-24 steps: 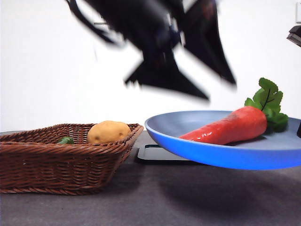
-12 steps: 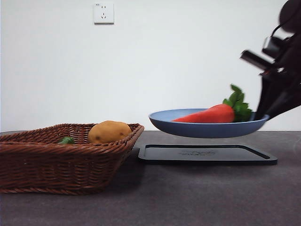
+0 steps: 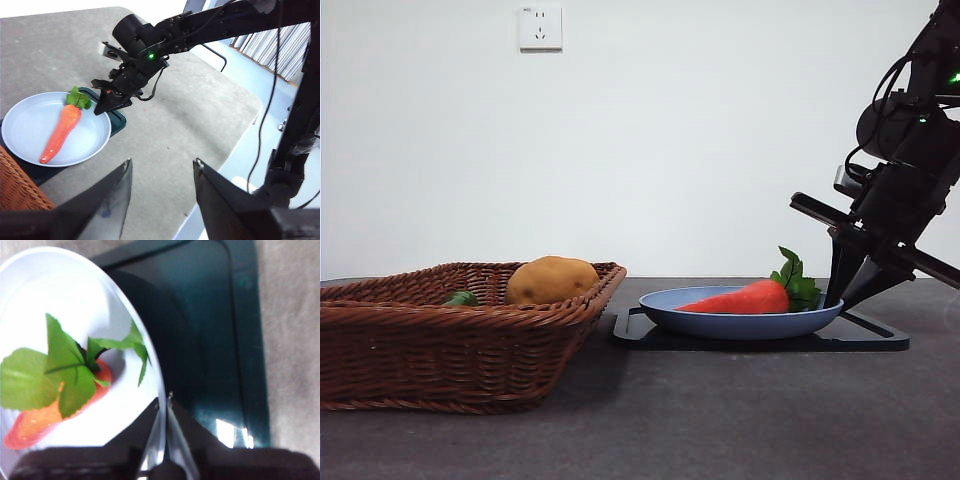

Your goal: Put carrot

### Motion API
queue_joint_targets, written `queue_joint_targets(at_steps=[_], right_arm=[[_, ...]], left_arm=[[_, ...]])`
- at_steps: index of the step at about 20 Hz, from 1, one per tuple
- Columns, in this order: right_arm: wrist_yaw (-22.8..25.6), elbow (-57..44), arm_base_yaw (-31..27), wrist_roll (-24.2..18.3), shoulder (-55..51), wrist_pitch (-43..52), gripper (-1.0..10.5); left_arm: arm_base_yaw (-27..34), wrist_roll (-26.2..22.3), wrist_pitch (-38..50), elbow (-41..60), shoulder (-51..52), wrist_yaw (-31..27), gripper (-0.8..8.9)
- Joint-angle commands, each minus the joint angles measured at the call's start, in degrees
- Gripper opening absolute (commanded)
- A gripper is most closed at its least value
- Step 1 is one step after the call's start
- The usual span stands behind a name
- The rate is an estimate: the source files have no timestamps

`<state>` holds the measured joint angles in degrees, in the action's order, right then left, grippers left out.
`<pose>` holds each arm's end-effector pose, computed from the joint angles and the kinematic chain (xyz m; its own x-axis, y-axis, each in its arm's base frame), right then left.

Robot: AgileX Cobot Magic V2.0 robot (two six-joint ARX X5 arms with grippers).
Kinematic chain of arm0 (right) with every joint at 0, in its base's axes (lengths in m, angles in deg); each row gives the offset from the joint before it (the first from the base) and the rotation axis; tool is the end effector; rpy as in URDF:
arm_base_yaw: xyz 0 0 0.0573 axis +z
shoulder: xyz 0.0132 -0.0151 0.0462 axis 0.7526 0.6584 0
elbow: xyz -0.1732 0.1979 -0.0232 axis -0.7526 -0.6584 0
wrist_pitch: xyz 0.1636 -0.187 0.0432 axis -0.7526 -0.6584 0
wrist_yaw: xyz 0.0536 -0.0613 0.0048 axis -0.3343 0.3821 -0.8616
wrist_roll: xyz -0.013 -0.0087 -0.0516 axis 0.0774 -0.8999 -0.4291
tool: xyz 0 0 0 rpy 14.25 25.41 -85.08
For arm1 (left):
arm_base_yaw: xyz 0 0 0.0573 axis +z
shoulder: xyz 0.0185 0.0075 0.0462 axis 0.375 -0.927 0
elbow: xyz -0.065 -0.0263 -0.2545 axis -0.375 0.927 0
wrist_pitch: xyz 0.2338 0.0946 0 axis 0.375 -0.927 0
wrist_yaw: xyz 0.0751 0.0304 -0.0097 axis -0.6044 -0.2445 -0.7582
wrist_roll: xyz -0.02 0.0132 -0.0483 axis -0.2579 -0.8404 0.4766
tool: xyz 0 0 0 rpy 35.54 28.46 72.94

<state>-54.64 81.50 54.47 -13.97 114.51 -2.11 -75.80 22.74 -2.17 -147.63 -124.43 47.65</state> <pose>0.3760 0.0482 0.1672 0.3424 0.4160 -0.8425 0.0410 0.8892 0.4557 0.1001 -0.1405 0.3721 0.4898 -0.8048 -0.3353 0.7490 0.5853 -0.3106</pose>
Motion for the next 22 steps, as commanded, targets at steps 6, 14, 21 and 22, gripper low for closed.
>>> queue_joint_targets(at_steps=[6,14,21,22], right_arm=[[0.0,1.2,-0.4,-2.2,-0.6,-1.5,2.3],[0.3,1.2,1.3,-6.9,-15.3,-14.3,1.3],[11.2,0.4,7.4,-11.0,-26.4,-18.6,0.0],[12.4,0.1,8.3,-11.3,-27.7,-18.6,0.0]], left_arm=[[-0.5,-5.4,2.1,-0.9,-1.7,-8.1,2.19],[0.7,-19.7,14.8,-0.9,-10.4,-25.7,2.07],[7.8,-20.6,9.6,-0.8,-15.8,-26.0,0.06],[8.7,-20.6,8.9,-0.8,-15.9,-26.0,0.06]])
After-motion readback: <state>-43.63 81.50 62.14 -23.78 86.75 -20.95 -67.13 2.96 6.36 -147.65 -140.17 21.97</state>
